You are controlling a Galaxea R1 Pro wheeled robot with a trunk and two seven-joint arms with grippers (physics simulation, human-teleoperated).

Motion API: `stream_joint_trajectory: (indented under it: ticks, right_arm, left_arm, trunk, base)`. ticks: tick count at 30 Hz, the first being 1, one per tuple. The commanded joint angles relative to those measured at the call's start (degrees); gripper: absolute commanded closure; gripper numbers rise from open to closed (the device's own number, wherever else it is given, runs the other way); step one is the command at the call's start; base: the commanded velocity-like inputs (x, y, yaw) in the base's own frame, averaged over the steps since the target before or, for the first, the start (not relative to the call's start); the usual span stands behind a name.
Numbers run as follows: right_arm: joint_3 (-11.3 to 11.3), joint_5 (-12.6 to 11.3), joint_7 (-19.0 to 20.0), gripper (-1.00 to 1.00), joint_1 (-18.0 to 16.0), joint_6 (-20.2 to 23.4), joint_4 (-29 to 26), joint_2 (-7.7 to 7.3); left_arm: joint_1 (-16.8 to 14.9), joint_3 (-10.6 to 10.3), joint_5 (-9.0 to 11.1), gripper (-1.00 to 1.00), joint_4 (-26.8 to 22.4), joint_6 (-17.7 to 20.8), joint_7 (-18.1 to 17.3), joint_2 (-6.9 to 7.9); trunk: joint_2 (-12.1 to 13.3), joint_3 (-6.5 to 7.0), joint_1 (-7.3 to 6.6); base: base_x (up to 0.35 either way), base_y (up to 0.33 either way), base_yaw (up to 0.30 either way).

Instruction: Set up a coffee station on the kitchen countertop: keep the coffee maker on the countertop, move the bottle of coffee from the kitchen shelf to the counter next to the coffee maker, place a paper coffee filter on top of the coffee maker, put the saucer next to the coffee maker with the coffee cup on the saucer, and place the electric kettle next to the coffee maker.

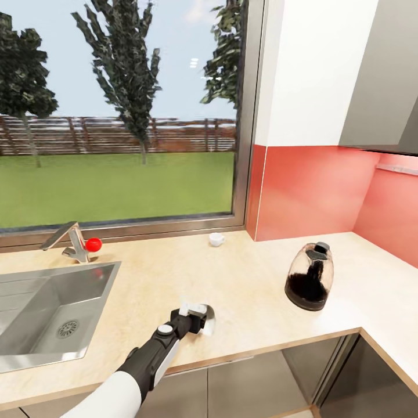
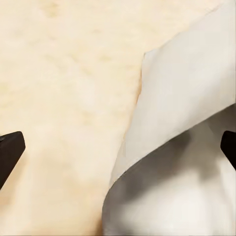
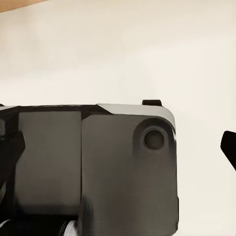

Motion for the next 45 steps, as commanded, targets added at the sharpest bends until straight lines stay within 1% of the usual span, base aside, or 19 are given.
stream_joint_trajectory:
  ticks: [1, 45]
  right_arm:
    - [-0.1, 0.0, 0.0, -1.0, 0.0, -0.2, 0.0, 0.02]
    - [-0.1, 0.0, -0.1, -1.0, 0.0, -0.2, 0.1, 0.02]
  left_arm:
    - [0.0, -0.2, 0.4, -1.0, 0.0, 0.3, 0.0, 0.03]
    - [0.0, -0.2, 0.5, -1.0, -0.4, 0.2, 0.0, 0.03]
  trunk:
    - [-0.1, -0.12, 0.04]
    - [-0.1, -0.12, 0.04]
  base:
    - [0.0, 0.0, 0.0]
    - [0.0, 0.0, 0.0]
